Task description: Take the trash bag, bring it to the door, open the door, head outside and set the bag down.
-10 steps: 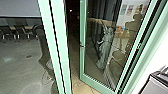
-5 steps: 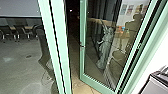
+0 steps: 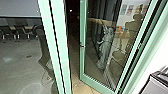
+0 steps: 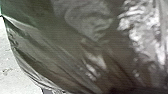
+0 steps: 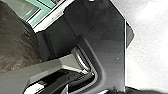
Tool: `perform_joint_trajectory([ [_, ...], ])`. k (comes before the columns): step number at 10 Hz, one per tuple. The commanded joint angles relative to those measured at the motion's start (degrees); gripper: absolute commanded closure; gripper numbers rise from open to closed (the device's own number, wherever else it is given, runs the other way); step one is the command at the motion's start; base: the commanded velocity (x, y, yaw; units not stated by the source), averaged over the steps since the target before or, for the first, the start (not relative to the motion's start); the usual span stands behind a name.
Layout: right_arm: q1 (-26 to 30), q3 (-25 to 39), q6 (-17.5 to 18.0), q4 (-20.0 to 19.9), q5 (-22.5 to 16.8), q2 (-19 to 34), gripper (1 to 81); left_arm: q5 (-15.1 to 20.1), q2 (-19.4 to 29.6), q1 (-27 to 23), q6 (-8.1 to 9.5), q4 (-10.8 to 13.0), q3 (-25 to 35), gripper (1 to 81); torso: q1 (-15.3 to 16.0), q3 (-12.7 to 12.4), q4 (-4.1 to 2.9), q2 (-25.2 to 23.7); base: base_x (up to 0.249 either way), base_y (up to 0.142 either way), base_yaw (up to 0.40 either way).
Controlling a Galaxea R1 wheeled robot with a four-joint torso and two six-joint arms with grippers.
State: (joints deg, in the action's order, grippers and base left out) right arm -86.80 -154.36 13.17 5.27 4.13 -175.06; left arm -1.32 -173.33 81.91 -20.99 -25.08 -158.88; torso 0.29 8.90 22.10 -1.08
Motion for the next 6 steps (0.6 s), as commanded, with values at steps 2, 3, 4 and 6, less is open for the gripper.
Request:
perform_joint_trajectory([
  [2, 2.1, 0.4, 0.1, -1.1, -2.9, 0.1, 1.0, 3.7, -0.1, -2.7, -0.19, 0.0, 0.1, 81.1, 0.0, 0.0, 0.00, 0.0, 0.000, -0.085, 0.000],
  [3, 2.0, 0.5, 0.1, -1.1, -2.9, 0.1, 1.0, 3.7, 0.0, -2.7, -0.19, 0.0, 0.1, 81.1, 0.0, 0.0, -5.12, 0.0, 0.000, -0.087, 0.000],
  [4, 2.1, 0.5, 0.1, -1.1, -2.9, 0.1, 1.0, 3.7, 0.0, -2.7, -0.19, 0.0, 0.1, 81.1, 0.0, 0.0, -5.63, 0.0, 0.000, -0.086, 0.000],
  [6, 2.1, 0.4, 0.1, -1.2, -2.9, 0.1, 1.0, 3.7, 0.0, -2.7, -0.19, -0.1, 0.1, 81.1, 0.0, 0.0, -8.25, 0.0, 0.000, -0.086, 0.000],
])
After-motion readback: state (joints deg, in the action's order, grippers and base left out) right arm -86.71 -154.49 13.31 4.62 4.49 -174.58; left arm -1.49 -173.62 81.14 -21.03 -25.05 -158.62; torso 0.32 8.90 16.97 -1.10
